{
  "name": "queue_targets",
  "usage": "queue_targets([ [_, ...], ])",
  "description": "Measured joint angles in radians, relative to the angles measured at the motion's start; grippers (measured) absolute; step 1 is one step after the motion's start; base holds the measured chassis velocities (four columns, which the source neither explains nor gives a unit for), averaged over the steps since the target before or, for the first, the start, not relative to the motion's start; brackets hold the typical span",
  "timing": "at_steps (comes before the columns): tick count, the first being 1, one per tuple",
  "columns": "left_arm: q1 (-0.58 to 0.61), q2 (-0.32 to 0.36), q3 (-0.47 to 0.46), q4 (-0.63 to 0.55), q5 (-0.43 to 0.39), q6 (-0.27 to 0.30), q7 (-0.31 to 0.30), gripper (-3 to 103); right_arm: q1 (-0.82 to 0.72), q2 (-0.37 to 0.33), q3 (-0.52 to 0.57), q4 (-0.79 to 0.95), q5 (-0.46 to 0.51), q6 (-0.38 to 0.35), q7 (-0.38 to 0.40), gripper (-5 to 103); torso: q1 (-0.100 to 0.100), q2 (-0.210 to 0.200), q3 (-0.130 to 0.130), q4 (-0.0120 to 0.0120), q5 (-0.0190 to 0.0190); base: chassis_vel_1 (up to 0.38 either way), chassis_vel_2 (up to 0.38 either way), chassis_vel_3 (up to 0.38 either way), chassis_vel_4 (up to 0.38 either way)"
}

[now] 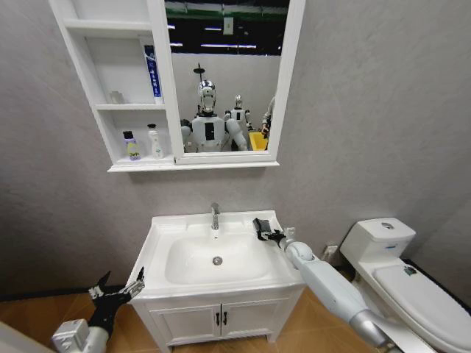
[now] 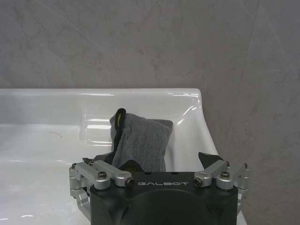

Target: Move facial cleanser and shampoo from washbasin to cabinet, then wipe washbasin with towel.

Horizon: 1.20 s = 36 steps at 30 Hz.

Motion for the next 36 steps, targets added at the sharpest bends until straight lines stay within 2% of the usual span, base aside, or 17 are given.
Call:
queue_targets([
  [3,0.0,0.0,0.0,0.0,0.0,0.0,0.0,100,-0.054,-0.035,0.033,0.099,-0.011,0.0,0.02,100,0.0,0.0,0.0,0.0001,-0.0002,0.0,0.0,0.0,0.0],
  [5,0.0,0.0,0.0,0.0,0.0,0.0,0.0,100,-0.155,-0.075,0.086,0.218,-0.047,0.022,0.032,100,0.0,0.0,0.0,0.0002,-0.0003,0.0,0.0,0.0,0.0],
  [8,0.0,0.0,0.0,0.0,0.0,0.0,0.0,100,-0.23,-0.099,0.121,0.288,-0.075,0.05,0.039,100,0.0,0.0,0.0,-0.0001,0.0002,0.0,0.0,0.0,0.0],
  [10,0.0,0.0,0.0,0.0,0.0,0.0,0.0,100,-0.4,-0.138,0.217,0.452,-0.148,0.106,0.044,100,0.0,0.0,0.0,-0.0003,-0.0003,0.0,0.0,0.0,0.0],
  [11,0.0,0.0,0.0,0.0,0.0,0.0,0.0,100,-0.4,-0.138,0.217,0.452,-0.148,0.106,0.044,100,0.0,0.0,0.0,-0.0003,-0.0003,0.0,0.0,0.0,0.0],
  [13,0.0,0.0,0.0,0.0,0.0,0.0,0.0,100,-0.592,-0.142,0.334,0.593,-0.18,0.134,0.06,100,0.0,0.0,0.0,0.0001,-0.0001,0.0,0.0,0.0,0.0],
  [14,0.0,0.0,0.0,0.0,0.0,0.0,0.0,100,-0.592,-0.142,0.334,0.593,-0.18,0.134,0.06,100,0.0,0.0,0.0,0.0001,-0.0001,0.0,0.0,0.0,0.0],
  [16,0.0,0.0,0.0,0.0,0.0,0.0,0.0,100,-0.788,-0.117,0.474,0.71,-0.21,0.142,0.052,100,0.0,0.0,0.0,-0.0003,-0.0003,0.0,0.0,0.0,0.0],
  [17,0.0,0.0,0.0,0.0,0.0,0.0,0.0,100,-0.788,-0.117,0.474,0.71,-0.21,0.142,0.052,100,0.0,0.0,0.0,-0.0003,-0.0003,0.0,0.0,0.0,0.0],
  [20,0.0,0.0,0.0,0.0,0.0,0.0,0.0,100,-1.036,-0.045,0.614,0.873,-0.268,0.166,0.037,100,0.0,0.0,0.0,0.0,-0.0005,0.0,0.0,0.0,0.0],
  [21,0.0,0.0,0.0,0.0,0.0,0.0,0.0,100,-1.036,-0.045,0.614,0.873,-0.268,0.166,0.037,100,0.0,0.0,0.0,0.0,-0.0005,0.0,0.0,0.0,0.0],
  [23,0.0,0.0,0.0,0.0,0.0,0.0,0.0,100,-1.176,0.042,0.672,0.945,-0.353,0.227,0.022,100,0.0,0.0,0.0,-0.0004,-0.0004,0.0,0.0,0.0,0.0],
  [24,0.0,0.0,0.0,0.0,0.0,0.0,0.0,100,-1.176,0.042,0.672,0.945,-0.353,0.227,0.022,100,0.0,0.0,0.0,-0.0004,-0.0004,0.0,0.0,0.0,0.0],
  [27,0.0,0.0,0.0,0.0,0.0,0.0,0.0,100,-1.283,0.129,0.709,1.006,-0.412,0.276,0.017,100,0.0,0.0,0.0,-0.0003,-0.0004,0.0,0.0,0.0,0.0],
  [36,0.0,0.0,0.0,0.0,0.0,0.0,0.0,100,-1.314,0.143,0.733,1.03,-0.413,0.28,0.012,100,0.0,0.0,0.0,0.0001,-0.0002,0.0,0.0,0.0,0.0],
])
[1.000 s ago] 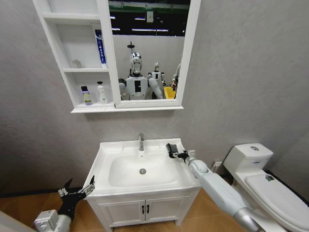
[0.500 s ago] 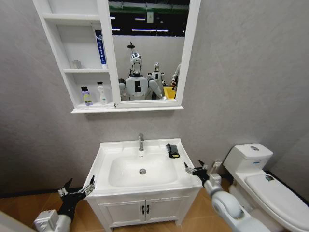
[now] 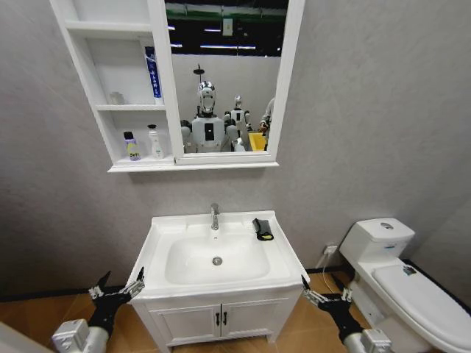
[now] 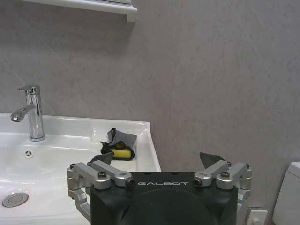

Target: Move facial cleanser and shampoo from washbasin to cabinet, then wipe washbasin with towel.

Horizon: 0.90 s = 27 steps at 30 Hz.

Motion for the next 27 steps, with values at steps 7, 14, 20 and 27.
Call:
queue_targets([
  [7,0.0,0.0,0.0,0.0,0.0,0.0,0.0,100,0.007,-0.002,-0.004,-0.005,0.003,-0.001,-0.001,100,0.0,0.0,0.0,0.0,0.0,0.0,0.0,0.0,0.0],
  [14,0.0,0.0,0.0,0.0,0.0,0.0,0.0,100,0.011,-0.003,-0.007,-0.009,0.005,-0.003,-0.001,100,0.0,0.0,0.0,0.0,0.0,0.0,0.0,0.0,0.0],
  [20,0.0,0.0,0.0,0.0,0.0,0.0,0.0,100,0.012,-0.004,-0.008,-0.01,0.006,-0.004,-0.001,100,0.0,0.0,0.0,0.0,0.0,0.015,-0.021,-0.027,0.02],
  [27,0.0,0.0,0.0,0.0,0.0,0.0,0.0,100,0.014,-0.004,-0.009,-0.011,0.007,-0.005,-0.001,100,0.0,0.0,0.0,-0.0001,0.0002,0.147,-0.14,-0.154,0.132],
])
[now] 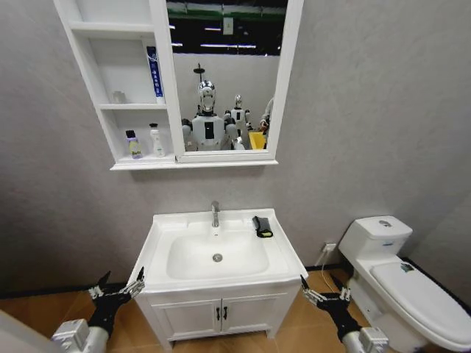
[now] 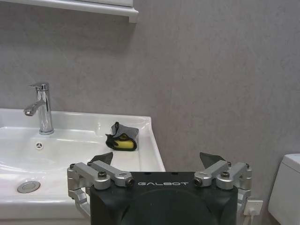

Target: Move facial cleanser and shampoo from washbasin to cabinet, then wipe washbasin with towel.

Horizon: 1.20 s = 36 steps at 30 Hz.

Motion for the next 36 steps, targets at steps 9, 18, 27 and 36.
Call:
queue_targets([
  [9,0.0,0.0,0.0,0.0,0.0,0.0,0.0,100,0.001,0.0,-0.001,-0.001,0.001,-0.001,0.0,100,0.0,0.0,0.0,-0.0002,-0.0001,0.239,-0.261,-0.242,0.238],
  [18,0.0,0.0,0.0,0.0,0.0,0.0,0.0,100,0.001,0.0,-0.001,-0.001,0.001,-0.001,0.0,100,0.0,0.0,0.0,0.0001,-0.0007,0.333,-0.34,-0.336,0.325],
  [27,0.0,0.0,0.0,0.0,0.0,0.0,0.0,100,0.001,0.0,-0.001,-0.002,0.001,-0.001,0.0,100,-0.001,0.0,0.0,0.0,-0.0015,0.361,-0.356,-0.367,0.356],
  [36,0.0,0.0,0.0,0.0,0.0,0.0,0.0,100,0.001,0.0,-0.001,-0.002,0.001,-0.001,0.0,100,0.0,0.0,0.0,0.0,0.0009,0.351,-0.337,-0.35,0.355],
])
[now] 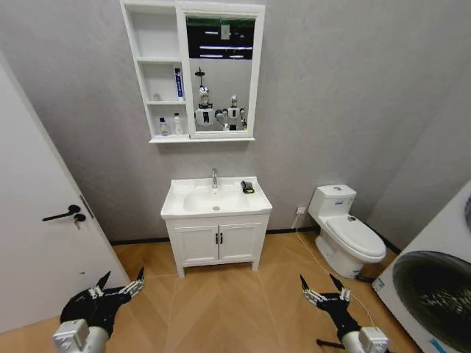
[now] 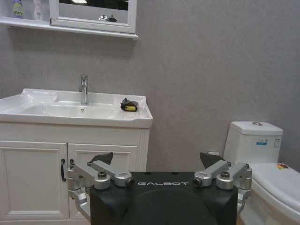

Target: Move facial cleanser and shampoo from washbasin to cabinet, then wipe washbasin with towel.

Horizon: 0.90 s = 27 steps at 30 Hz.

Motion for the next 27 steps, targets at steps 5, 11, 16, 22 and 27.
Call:
queue_targets([
  [5,0.0,0.0,0.0,0.0,0.0,0.0,0.0,100,0.0,0.0,0.0,0.0,0.0,0.0,0.0,100,0.0,0.0,0.0,0.0,-0.0003,0.343,-0.317,-0.35,0.346],
  [11,0.0,0.0,0.0,0.0,0.0,0.0,-0.001,100,0.0,0.0,0.0,0.0,0.0,0.0,0.0,100,-0.001,0.001,-0.001,0.0002,-0.0014,0.172,-0.109,-0.213,0.216],
  [16,0.0,0.0,0.0,0.0,0.0,0.0,0.0,100,0.0,0.0,0.0,0.0,0.0,0.0,0.0,100,0.0,0.0,0.0,-0.0004,-0.0012,-0.044,-0.04,-0.053,-0.01],
  [22,0.0,0.0,0.0,0.0,0.0,0.0,0.0,100,0.001,0.0,0.0,0.0,0.0,0.0,0.0,100,0.001,-0.001,0.0,0.0002,-0.0012,-0.038,0.079,0.076,-0.032],
  [27,0.0,0.0,0.0,0.0,0.0,0.0,0.0,100,0.0,0.0,0.0,0.0,0.0,0.0,0.0,100,0.0,0.0,0.0,0.0,-0.0012,0.0,0.0,0.0,0.0],
])
